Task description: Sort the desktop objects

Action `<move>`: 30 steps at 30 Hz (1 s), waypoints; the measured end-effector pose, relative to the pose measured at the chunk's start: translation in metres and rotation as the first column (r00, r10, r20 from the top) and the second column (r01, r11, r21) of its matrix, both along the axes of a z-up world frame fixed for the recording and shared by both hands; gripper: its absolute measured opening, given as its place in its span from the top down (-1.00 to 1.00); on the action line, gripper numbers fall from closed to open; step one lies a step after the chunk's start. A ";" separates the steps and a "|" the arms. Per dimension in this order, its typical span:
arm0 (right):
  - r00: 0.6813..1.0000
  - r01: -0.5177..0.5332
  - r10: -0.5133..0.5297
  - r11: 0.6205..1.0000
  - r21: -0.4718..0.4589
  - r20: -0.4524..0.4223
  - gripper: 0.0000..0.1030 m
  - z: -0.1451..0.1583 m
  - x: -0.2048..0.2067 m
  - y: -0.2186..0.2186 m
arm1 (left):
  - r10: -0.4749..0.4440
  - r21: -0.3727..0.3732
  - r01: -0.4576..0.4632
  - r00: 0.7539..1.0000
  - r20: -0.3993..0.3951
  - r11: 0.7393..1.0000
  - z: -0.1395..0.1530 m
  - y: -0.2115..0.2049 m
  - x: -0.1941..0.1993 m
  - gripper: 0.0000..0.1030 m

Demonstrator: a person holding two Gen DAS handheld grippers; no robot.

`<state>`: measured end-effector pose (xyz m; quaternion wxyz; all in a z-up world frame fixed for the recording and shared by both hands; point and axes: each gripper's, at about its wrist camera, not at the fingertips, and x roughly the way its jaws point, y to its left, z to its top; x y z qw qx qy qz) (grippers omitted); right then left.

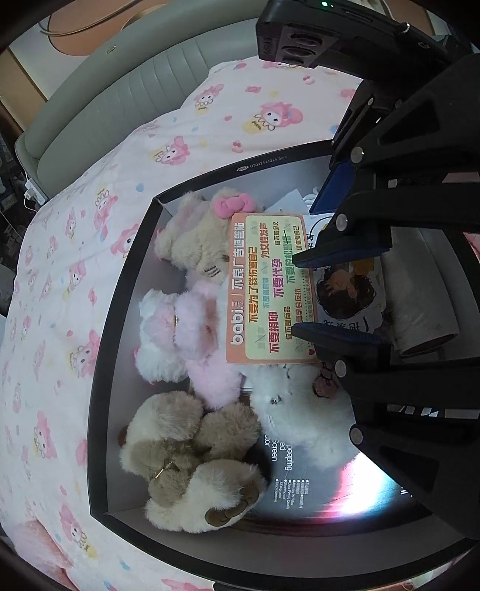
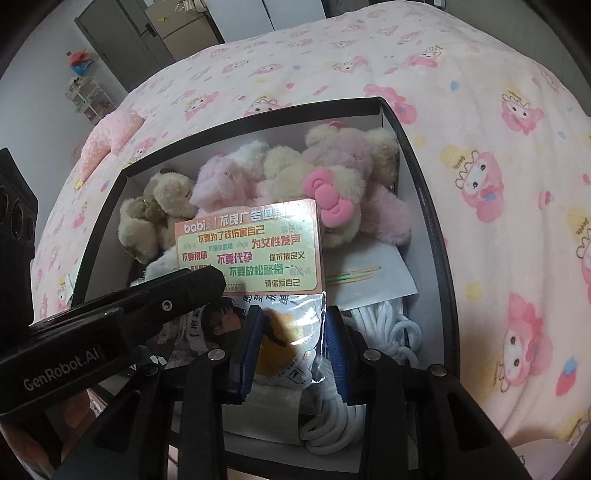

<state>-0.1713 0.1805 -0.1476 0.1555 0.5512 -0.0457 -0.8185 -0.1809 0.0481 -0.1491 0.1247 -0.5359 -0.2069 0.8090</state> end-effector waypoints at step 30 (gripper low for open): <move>0.924 0.097 -0.041 0.987 0.130 -0.381 -0.21 0.144 0.083 -0.021 | 0.055 -0.227 -0.187 0.872 -0.487 0.956 0.190 -0.038 0.138 -0.78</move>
